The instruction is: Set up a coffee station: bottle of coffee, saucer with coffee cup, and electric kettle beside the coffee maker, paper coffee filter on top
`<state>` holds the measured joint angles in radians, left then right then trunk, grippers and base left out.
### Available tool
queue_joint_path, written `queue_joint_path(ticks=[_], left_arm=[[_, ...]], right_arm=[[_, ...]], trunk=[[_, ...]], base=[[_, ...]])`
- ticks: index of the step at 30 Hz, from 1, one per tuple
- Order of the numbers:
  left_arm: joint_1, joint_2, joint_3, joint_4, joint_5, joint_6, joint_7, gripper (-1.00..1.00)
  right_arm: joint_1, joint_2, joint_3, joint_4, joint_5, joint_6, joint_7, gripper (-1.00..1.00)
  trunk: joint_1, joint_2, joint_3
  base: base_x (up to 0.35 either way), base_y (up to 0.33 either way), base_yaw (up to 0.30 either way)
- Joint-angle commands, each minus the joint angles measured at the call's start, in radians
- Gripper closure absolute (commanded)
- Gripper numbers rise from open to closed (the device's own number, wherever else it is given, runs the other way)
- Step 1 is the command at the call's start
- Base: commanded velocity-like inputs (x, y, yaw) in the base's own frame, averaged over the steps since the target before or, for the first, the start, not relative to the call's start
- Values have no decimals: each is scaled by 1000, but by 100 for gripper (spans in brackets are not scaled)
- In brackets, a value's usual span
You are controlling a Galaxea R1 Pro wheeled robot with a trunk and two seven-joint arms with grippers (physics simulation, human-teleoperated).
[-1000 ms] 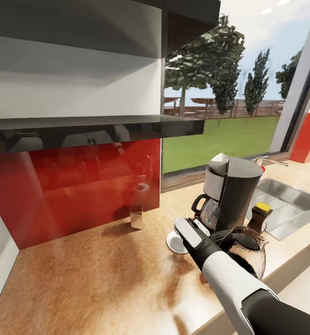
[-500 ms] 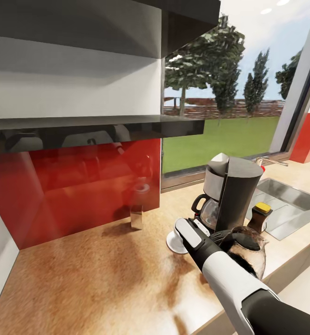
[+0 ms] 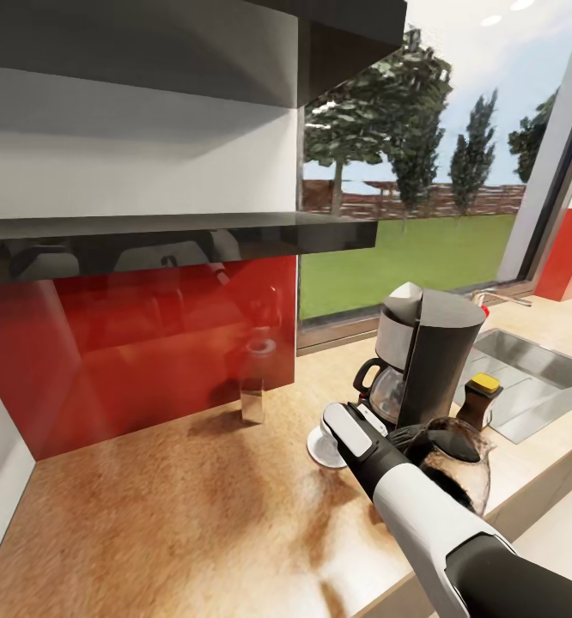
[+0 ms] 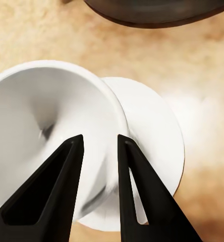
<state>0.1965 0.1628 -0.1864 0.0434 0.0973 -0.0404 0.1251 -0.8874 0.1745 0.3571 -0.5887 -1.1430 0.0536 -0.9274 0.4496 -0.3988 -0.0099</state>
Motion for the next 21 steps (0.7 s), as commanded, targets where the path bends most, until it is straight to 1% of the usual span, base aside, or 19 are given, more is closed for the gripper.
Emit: queue_joint_path(ticks=[1,10,11,21], left_arm=[[0,0,-8,1,10,-4,1,-100],[0,0,-8,1,10,-4,1,-100],[0,0,-8,1,10,-4,2,-100],[0,0,-8,1,10,-4,1,-100]], right_arm=[[-1,0,2,0,0,6,-5,100],[-1,0,2,-2,0,6,-5,100],[-1,0,2,-2,0,6,-5,-100],[-1,0,2,0,0,6,-5,-100]], trunk=[[1,-1,-1],[1,-1,-1],[1,-1,-1],[1,-1,-1]], base=[[0,0,0],[0,0,0],[0,0,0],[0,0,0]])
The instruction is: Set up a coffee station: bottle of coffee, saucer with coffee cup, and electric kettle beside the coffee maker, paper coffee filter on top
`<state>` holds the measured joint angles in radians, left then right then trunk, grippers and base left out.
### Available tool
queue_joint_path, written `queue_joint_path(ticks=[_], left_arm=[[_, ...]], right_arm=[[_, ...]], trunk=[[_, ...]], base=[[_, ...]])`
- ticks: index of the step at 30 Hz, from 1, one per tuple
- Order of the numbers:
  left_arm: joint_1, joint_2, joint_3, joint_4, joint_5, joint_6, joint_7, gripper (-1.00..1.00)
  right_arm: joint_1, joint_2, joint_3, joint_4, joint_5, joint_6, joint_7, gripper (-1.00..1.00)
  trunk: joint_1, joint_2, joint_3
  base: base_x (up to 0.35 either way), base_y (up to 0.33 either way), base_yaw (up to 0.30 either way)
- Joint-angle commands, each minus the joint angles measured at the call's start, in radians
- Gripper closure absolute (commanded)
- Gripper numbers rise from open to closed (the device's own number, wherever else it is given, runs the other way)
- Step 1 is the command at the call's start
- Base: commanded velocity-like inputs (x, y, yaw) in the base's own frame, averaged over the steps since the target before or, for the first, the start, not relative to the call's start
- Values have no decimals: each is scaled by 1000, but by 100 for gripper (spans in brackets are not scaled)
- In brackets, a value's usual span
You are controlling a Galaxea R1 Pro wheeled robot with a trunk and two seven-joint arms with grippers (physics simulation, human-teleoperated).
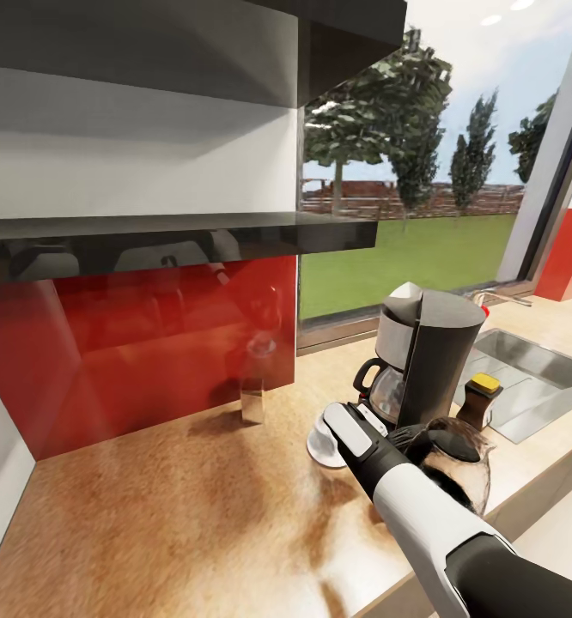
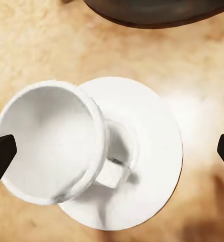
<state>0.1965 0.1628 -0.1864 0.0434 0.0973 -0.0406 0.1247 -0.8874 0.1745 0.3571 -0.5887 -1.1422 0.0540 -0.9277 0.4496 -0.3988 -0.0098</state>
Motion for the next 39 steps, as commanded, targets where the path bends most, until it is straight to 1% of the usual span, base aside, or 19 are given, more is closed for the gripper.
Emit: queue_joint_path(ticks=[1,30,33,39], left_arm=[[0,0,-8,1,10,-4,1,-100],[0,0,-10,1,9,-4,1,-100],[0,0,-11,1,9,-4,1,-100],[0,-1,-13,1,9,-3,1,-100]], right_arm=[[-1,0,2,0,-1,5,-5,-100],[-1,0,4,-10,-1,8,-5,-100],[-1,0,5,-33,-1,11,-4,-100],[-1,0,5,-130,-1,14,-5,-100]], trunk=[[1,-1,-1],[1,-1,-1],[1,-1,-1],[1,-1,-1]], base=[[0,0,0],[0,0,0],[0,0,0],[0,0,0]])
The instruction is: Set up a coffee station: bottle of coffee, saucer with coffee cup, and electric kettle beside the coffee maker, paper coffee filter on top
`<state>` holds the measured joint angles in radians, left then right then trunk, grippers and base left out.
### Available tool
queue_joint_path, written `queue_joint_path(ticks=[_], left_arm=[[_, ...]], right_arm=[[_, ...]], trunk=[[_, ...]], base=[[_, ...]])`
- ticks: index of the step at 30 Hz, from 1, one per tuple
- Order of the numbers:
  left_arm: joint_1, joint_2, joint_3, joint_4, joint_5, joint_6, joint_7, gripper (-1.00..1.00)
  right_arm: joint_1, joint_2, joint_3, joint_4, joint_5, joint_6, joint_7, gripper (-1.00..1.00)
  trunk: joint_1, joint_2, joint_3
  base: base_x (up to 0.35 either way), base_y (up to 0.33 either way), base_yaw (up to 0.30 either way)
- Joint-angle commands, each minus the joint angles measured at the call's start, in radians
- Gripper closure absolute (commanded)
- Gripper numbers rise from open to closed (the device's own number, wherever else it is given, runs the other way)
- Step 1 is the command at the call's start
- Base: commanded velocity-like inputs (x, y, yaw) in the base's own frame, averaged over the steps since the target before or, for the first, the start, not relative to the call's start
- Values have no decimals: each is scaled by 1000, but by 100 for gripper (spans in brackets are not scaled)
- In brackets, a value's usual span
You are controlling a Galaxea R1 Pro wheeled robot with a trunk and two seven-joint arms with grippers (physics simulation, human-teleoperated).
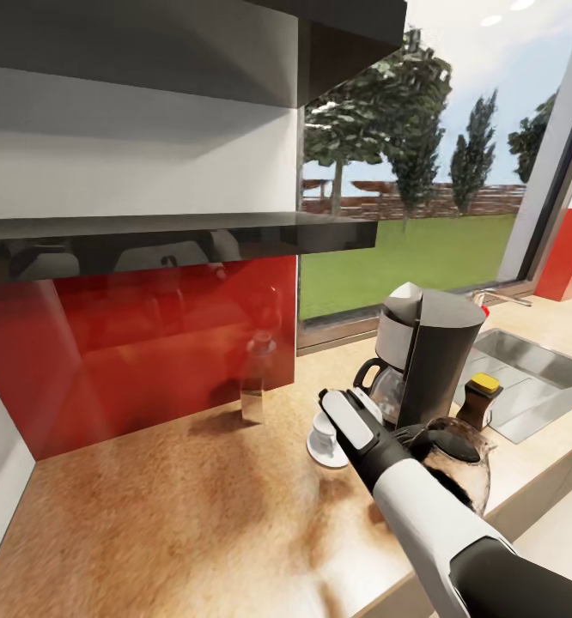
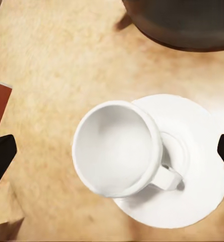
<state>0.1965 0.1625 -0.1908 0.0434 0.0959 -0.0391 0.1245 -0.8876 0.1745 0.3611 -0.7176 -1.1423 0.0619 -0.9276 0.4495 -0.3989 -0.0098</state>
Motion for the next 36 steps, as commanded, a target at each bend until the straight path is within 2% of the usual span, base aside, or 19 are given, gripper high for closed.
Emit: queue_joint_path(ticks=[1,7,17,21,25,29,32,34,35,36], left_arm=[[0,0,-8,1,10,-4,1,-100],[0,0,-8,1,9,-5,1,-100],[0,0,-6,0,8,-8,2,-100],[0,0,-6,0,8,-8,3,-100],[0,0,-5,0,8,-8,3,-100],[0,0,-4,0,8,-8,3,-100],[0,0,-4,0,8,-8,3,-100],[0,0,-4,0,9,-8,3,-100],[0,0,-3,0,10,-8,3,-100],[0,0,-3,0,10,-8,3,-100]], right_arm=[[-1,0,1,-14,-1,7,-6,-100],[-1,0,5,-69,-1,10,-6,-100],[-1,0,19,-73,-1,10,-5,-100],[-1,0,68,-74,-2,9,-3,-100],[-1,0,135,-81,-2,8,-1,-100],[-1,0,174,-91,-2,7,8,-100],[-1,0,218,-93,-2,8,76,-100],[-1,0,244,-87,-1,8,154,-100],[-1,0,266,-83,-1,10,241,-100],[-1,0,272,-83,-1,10,254,-100]], trunk=[[1,-1,-1],[1,-1,-1],[1,-1,-1],[1,-1,-1],[1,-1,-1],[1,-1,-1],[1,-1,-1],[1,-1,-1],[1,-1,-1],[1,-1,-1]], base=[[0,0,0],[0,0,0],[0,0,0],[0,0,0],[-12,12,0],[-169,158,0],[-234,220,0],[-245,230,0],[-249,234,0],[-250,234,0]])
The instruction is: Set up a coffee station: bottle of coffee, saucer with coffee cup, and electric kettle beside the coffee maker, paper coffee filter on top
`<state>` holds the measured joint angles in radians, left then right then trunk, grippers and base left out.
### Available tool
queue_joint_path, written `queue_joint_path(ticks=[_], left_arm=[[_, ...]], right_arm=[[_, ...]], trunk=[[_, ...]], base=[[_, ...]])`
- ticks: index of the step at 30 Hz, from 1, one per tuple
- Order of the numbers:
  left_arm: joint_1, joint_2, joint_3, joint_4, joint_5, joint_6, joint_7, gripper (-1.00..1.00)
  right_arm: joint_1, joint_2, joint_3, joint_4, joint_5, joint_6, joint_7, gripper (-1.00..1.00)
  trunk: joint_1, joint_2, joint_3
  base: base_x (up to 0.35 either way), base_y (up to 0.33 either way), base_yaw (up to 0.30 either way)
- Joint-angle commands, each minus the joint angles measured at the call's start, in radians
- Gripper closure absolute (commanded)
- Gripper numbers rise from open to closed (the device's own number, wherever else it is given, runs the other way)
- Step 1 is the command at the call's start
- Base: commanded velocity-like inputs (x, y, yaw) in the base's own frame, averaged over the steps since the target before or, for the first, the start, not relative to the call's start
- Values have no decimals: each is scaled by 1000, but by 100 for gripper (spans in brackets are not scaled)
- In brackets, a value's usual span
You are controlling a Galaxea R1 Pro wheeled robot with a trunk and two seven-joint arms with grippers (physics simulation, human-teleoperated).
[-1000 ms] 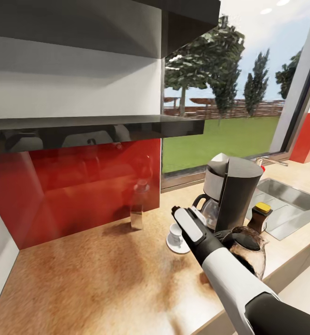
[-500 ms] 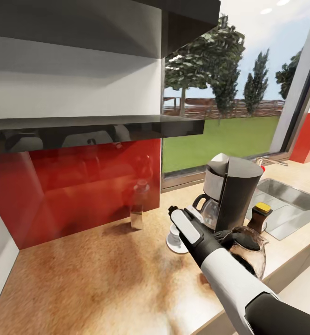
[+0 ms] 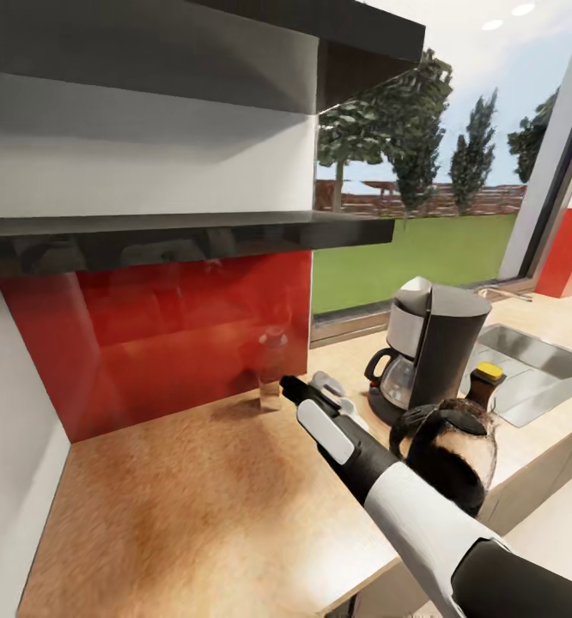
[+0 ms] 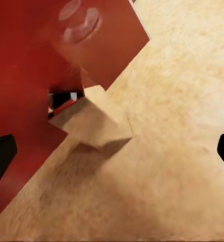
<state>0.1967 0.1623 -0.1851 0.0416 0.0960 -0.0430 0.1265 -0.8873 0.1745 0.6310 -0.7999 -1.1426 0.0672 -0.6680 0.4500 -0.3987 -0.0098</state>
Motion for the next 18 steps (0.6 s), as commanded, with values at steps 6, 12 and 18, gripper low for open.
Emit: queue_joint_path(ticks=[6,12,18], left_arm=[[0,-1,-7,1,10,-5,1,-100],[-1,-2,-7,1,10,-4,1,-100],[-3,-4,-7,0,10,-4,1,-100]], right_arm=[[-1,0,40,0,0,4,17,-100],[-1,0,104,-1,0,3,22,-100],[-1,0,154,0,0,2,25,-100]], trunk=[[0,-1,-1],[0,-1,-1],[0,-1,-1]], base=[[-250,235,0],[-251,236,0],[-250,236,0]])
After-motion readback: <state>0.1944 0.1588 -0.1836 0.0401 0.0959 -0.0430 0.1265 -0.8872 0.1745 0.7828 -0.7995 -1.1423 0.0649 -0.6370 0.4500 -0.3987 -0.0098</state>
